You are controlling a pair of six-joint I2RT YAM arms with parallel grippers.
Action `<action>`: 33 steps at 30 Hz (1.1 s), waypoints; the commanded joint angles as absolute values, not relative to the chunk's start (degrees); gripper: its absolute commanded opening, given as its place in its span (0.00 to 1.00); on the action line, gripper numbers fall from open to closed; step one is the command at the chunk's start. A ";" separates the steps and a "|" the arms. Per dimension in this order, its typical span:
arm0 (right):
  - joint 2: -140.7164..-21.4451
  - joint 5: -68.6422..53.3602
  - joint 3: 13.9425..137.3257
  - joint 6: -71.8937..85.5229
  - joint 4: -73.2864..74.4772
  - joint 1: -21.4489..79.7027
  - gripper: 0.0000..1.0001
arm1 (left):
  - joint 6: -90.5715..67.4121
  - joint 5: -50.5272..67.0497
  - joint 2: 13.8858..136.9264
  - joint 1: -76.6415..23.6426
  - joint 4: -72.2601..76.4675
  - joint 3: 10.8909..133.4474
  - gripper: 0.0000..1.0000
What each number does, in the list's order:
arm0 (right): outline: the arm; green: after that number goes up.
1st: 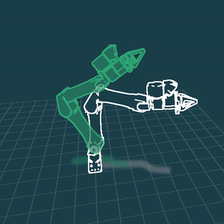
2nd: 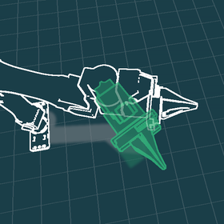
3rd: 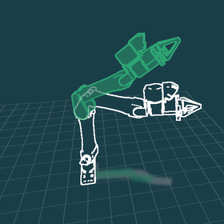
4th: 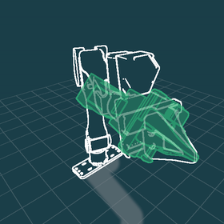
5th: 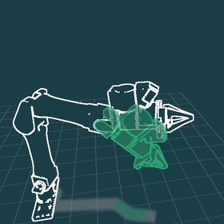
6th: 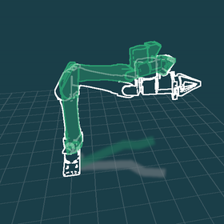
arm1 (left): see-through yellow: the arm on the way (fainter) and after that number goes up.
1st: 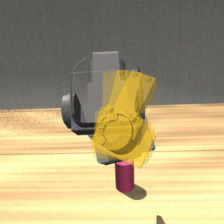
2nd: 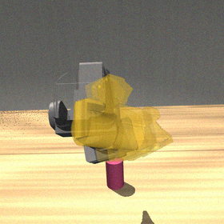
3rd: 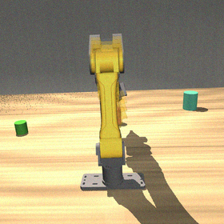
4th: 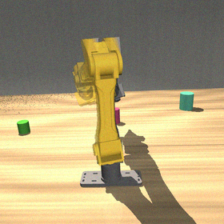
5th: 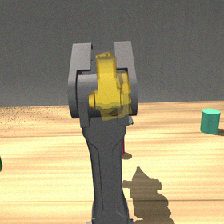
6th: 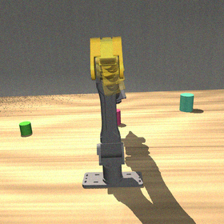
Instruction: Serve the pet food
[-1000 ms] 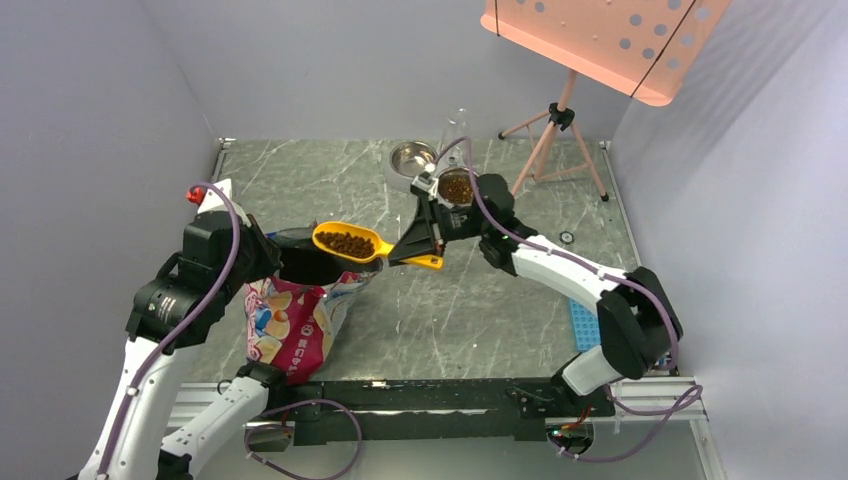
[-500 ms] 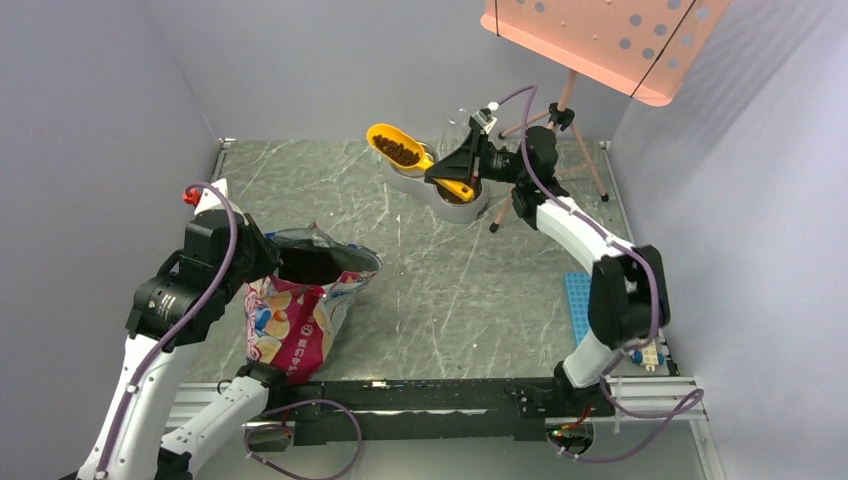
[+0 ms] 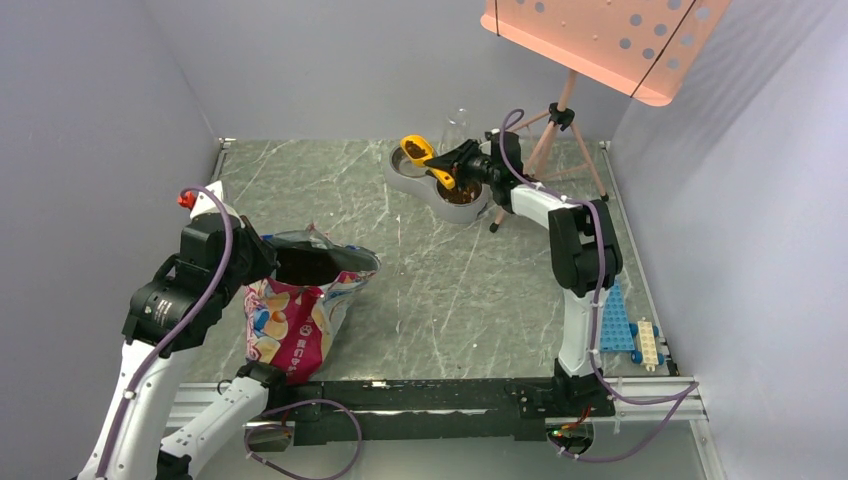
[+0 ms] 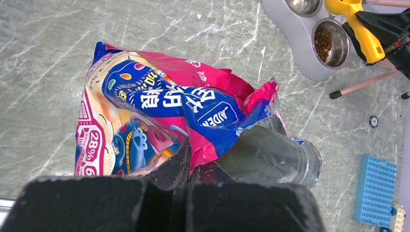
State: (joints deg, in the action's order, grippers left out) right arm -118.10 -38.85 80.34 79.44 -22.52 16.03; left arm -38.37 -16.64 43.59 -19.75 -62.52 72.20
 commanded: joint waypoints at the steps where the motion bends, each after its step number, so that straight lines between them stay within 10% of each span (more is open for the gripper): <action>1: -118.22 -30.37 86.80 75.81 -13.60 15.86 0.00 | -39.08 -17.14 41.90 -19.78 -62.71 73.23 0.00; 33: -138.95 -6.43 136.53 41.59 47.08 24.23 0.00 | -38.58 -17.26 42.00 -19.77 -61.55 72.02 0.00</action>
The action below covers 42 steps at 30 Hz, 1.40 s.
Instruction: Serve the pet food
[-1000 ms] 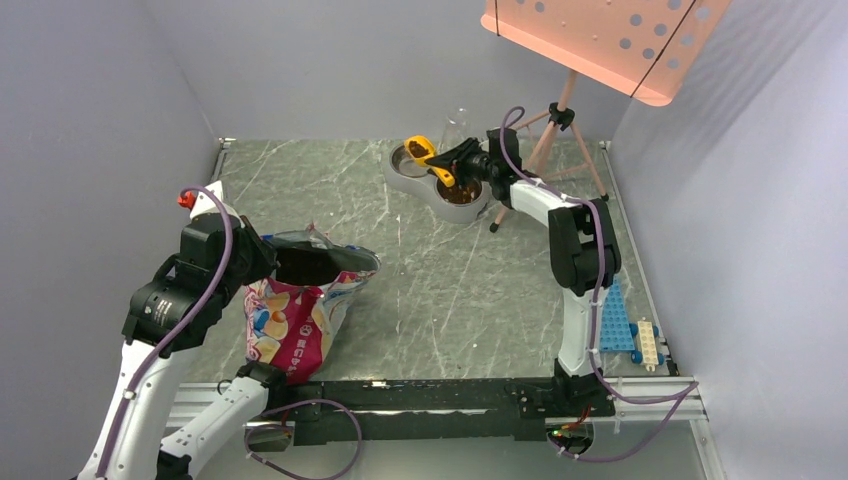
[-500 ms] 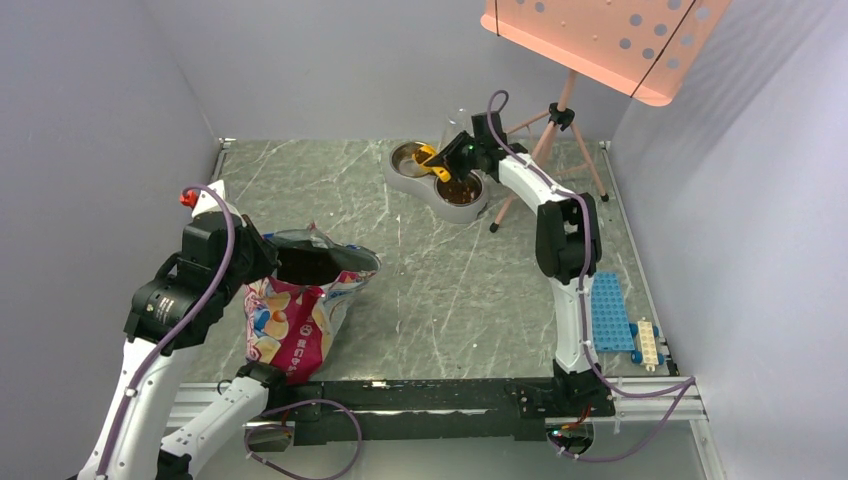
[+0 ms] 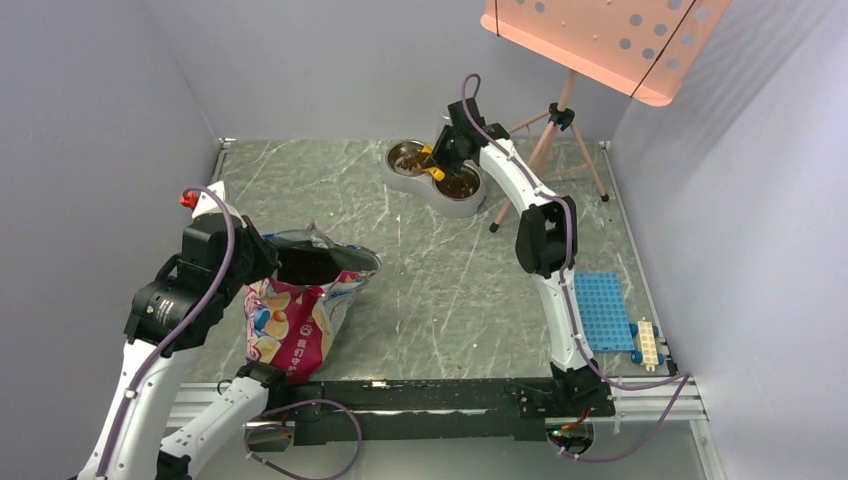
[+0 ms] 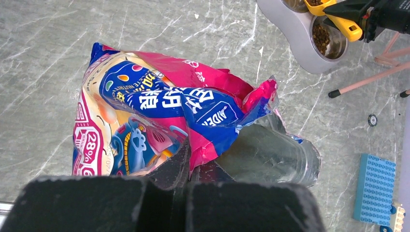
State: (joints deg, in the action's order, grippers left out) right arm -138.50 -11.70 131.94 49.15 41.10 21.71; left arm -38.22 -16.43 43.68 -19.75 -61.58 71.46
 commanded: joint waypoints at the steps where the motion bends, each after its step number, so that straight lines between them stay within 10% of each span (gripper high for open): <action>1: -138.91 -5.04 137.07 40.18 47.82 24.80 0.00 | -38.61 -17.44 41.43 -19.78 -61.26 71.60 0.00; 28: -137.15 17.13 145.85 17.70 52.19 29.95 0.00 | -39.66 -13.44 41.13 -19.78 -63.03 71.08 0.00; 42: -121.80 4.51 136.38 17.53 52.97 29.70 0.00 | -40.05 -7.13 43.68 -19.78 -60.59 70.90 0.00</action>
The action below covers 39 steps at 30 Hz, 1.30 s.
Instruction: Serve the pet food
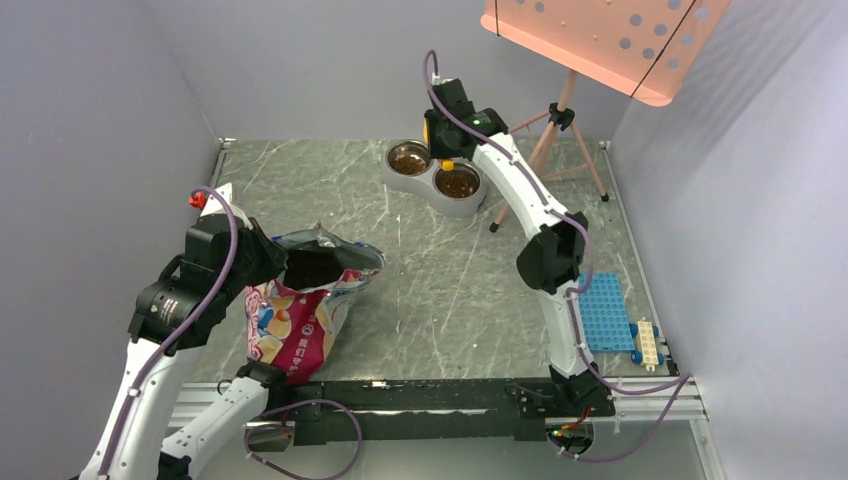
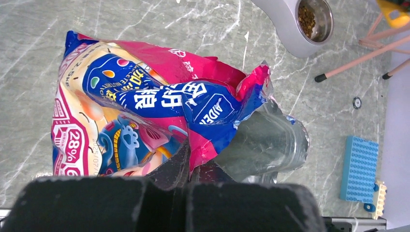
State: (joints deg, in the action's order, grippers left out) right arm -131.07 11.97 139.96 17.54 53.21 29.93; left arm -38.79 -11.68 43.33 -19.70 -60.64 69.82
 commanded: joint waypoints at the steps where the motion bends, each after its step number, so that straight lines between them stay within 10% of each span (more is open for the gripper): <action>1: -119.36 1.27 133.52 17.90 52.62 29.71 0.00 | -39.92 -6.54 43.62 -19.78 -60.37 70.55 0.00; 13: -86.57 -43.69 100.82 17.89 50.90 31.24 0.00 | -36.21 6.36 46.79 -19.86 -51.52 68.90 0.00; 26: -87.42 -42.72 95.33 20.75 54.51 43.07 0.00 | -34.88 5.22 50.71 -24.43 -49.41 72.89 0.00; 39: -119.54 -14.15 129.45 19.87 76.14 48.51 0.00 | -39.83 0.26 49.15 -32.01 -51.29 70.92 0.00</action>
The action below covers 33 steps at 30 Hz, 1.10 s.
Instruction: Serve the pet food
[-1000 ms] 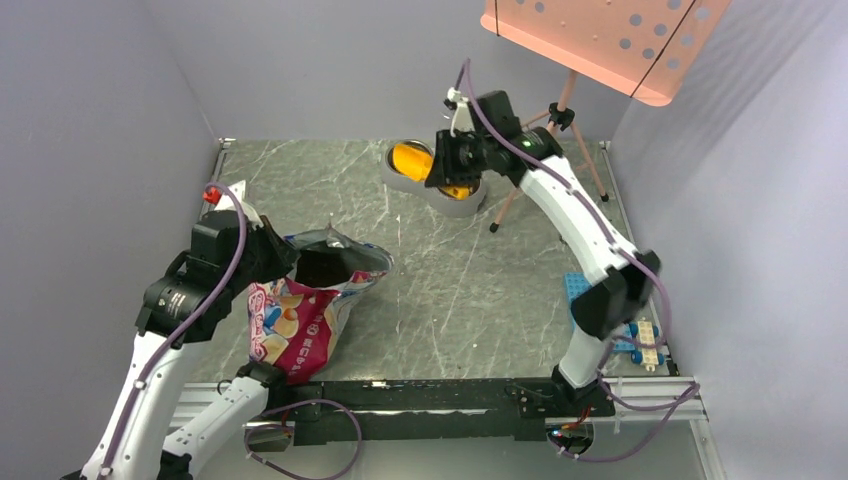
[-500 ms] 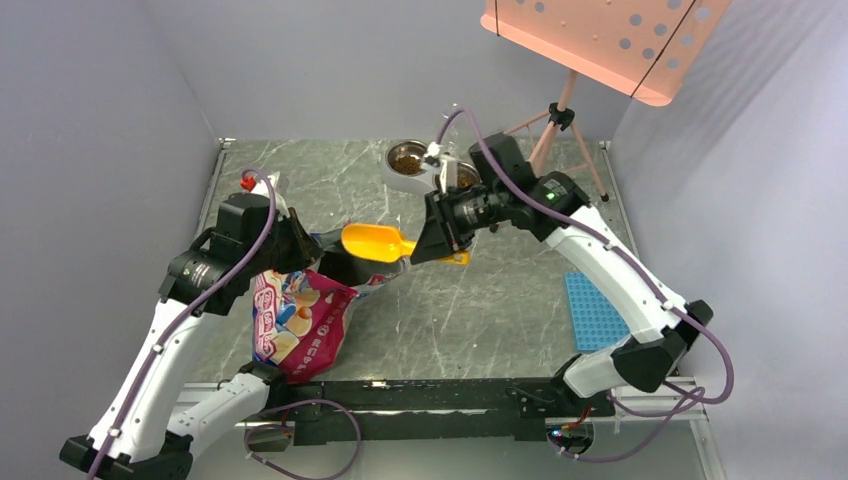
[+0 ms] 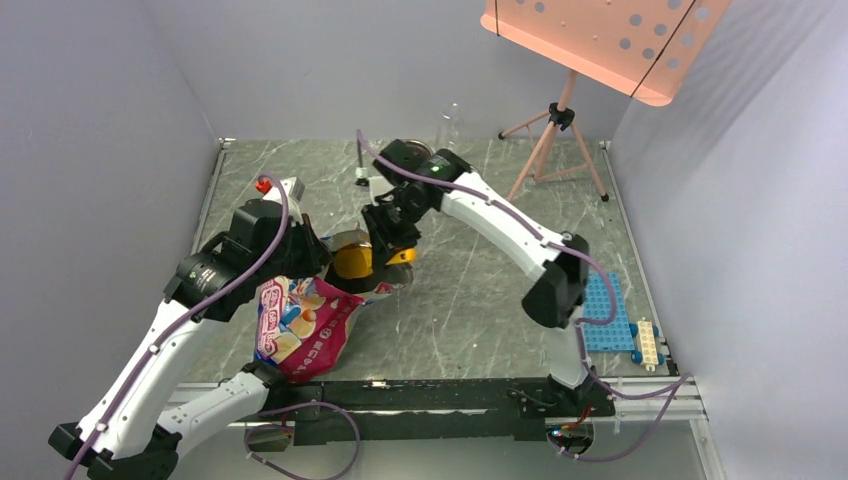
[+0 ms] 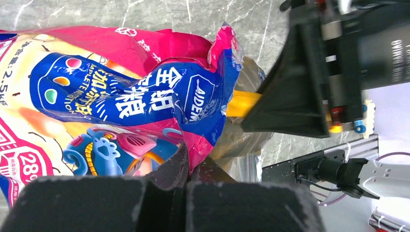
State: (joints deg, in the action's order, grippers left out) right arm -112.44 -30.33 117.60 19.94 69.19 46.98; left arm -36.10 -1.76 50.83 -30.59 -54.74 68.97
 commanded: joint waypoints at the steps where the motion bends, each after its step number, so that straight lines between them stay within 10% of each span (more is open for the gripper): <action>1: -121.90 -12.57 131.72 19.02 77.44 49.39 0.00 | -40.20 -0.65 49.73 -32.06 -52.83 71.19 0.00; 9: -129.23 -20.56 126.16 18.46 65.15 56.83 0.00 | -41.28 -2.73 48.93 -31.99 -51.44 70.06 0.00; 21: -115.59 -63.64 111.39 33.59 28.69 52.29 0.00 | -40.28 -11.91 46.49 -32.07 -56.33 72.60 0.00; 33: -96.17 -65.07 83.01 40.68 15.91 41.58 0.00 | -41.18 -20.78 42.26 -32.03 -58.15 72.06 0.00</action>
State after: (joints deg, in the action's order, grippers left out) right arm -100.44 -62.26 85.49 40.99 22.06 41.58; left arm -39.94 -18.65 44.03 -31.59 -59.66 69.54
